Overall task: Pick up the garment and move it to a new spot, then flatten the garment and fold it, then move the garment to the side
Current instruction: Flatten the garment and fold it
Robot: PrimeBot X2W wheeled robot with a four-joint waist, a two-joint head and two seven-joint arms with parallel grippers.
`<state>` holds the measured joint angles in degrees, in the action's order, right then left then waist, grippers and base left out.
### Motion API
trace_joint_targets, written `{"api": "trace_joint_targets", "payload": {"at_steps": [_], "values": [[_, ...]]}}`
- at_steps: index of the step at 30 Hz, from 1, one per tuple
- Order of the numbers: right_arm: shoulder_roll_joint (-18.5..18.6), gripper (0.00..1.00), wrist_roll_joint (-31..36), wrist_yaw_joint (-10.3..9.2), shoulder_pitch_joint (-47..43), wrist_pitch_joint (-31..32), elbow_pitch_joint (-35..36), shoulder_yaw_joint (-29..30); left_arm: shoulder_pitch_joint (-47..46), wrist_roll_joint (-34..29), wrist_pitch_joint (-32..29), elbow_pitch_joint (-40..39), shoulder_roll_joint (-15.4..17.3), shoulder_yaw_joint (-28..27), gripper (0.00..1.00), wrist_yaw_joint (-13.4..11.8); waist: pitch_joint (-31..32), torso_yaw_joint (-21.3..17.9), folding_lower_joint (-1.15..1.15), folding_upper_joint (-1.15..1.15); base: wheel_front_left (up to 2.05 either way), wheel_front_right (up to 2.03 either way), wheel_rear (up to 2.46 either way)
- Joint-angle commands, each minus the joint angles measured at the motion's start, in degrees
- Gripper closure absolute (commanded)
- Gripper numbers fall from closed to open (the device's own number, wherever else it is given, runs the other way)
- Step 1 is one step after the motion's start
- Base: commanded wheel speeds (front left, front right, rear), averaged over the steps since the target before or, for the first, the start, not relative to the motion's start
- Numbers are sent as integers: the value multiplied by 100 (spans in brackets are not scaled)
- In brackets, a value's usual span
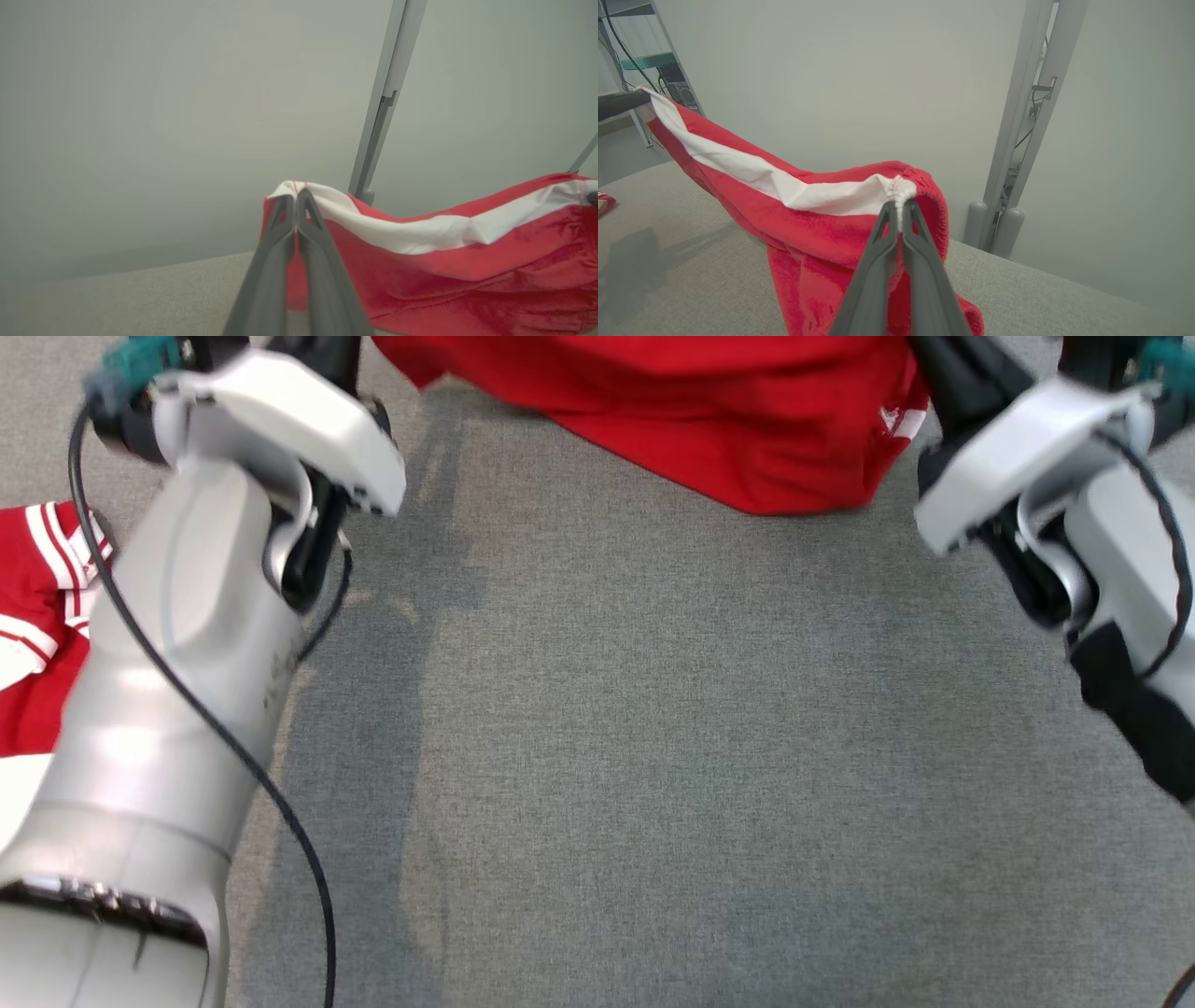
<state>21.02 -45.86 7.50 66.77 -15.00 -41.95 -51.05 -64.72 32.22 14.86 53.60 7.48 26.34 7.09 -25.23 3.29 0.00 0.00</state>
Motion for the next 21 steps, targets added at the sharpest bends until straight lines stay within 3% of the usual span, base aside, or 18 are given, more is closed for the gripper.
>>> {"api": "trace_joint_targets", "payload": {"at_steps": [1, 8, 13, 17, 21], "values": [[67, 100, -24, -1, -136, -30, 64, 36, 146, 29, 27, -102, 18, -67, 100, 36, 31, 0, 0, 0, 0, 0, 0], [171, 100, -48, 0, -1722, -25, 874, 610, 2045, -182, 30, -1258, 133, -395, 100, -67, 389, -120, 0, 0, 0, 0, 0], [243, 100, 81, 0, -2795, -19, 1415, 975, 3312, -264, 17, -2012, 395, -396, 100, -180, 721, -210, 0, 0, 0, 0, 0], [428, 100, 151, -1, -3481, -20, 1807, 1021, 4208, -213, -324, -2790, 712, -298, 100, -257, 985, -244, 0, 0, 0, 0, 0], [645, 100, 324, 0, -4101, -20, 2157, 1043, 5118, -125, -896, -3793, 1030, -243, 100, -510, 1234, -264, 0, 0, 0, 0, 0]]}}
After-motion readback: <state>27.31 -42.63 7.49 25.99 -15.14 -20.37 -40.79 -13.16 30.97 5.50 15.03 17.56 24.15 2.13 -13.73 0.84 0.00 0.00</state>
